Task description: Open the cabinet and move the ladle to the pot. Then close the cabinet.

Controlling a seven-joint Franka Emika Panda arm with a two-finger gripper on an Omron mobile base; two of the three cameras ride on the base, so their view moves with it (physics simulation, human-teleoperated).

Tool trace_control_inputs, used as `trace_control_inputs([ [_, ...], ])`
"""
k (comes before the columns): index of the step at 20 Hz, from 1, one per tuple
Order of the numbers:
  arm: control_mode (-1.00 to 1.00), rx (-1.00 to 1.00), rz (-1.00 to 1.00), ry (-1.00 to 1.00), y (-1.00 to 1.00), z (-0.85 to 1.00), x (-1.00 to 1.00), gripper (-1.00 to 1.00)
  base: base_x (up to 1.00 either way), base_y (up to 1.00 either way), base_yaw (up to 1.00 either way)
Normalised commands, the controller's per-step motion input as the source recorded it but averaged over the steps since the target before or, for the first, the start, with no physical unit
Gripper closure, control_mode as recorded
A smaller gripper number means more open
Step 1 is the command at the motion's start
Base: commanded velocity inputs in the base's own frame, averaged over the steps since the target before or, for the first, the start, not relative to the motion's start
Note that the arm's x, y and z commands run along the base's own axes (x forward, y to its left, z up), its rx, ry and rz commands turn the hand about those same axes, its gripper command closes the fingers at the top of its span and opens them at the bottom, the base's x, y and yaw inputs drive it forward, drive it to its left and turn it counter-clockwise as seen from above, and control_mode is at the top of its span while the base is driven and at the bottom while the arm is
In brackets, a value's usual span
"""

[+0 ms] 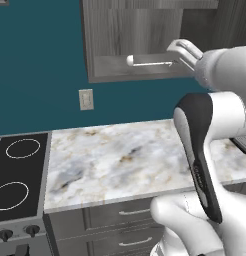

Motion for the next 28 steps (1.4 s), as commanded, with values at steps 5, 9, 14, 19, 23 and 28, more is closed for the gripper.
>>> trace_control_inputs([
  [5, -1.00, 0.00, 0.33, -0.13, -0.09, 0.00, 0.18, -1.00, 0.00, 0.00, 0.00],
  [9, -1.00, -0.03, 0.24, -0.09, 0.01, 0.00, 0.20, -1.00, 0.00, 0.00, 0.00],
  [14, -1.00, -0.15, 0.16, -0.20, 0.06, 0.00, 0.22, -1.00, 0.00, 0.00, 0.00],
  [19, -1.00, -0.11, 0.01, -0.04, 0.09, 0.00, 0.45, -1.00, 0.00, 0.00, 0.00],
  [23, -1.00, -0.07, 0.00, -0.01, 0.05, 0.00, 0.34, -1.00, 0.00, 0.00, 0.00],
  [28, -1.00, -0.08, 0.00, -0.02, 0.11, 0.00, 0.20, -1.00, 0.00, 0.00, 0.00],
])
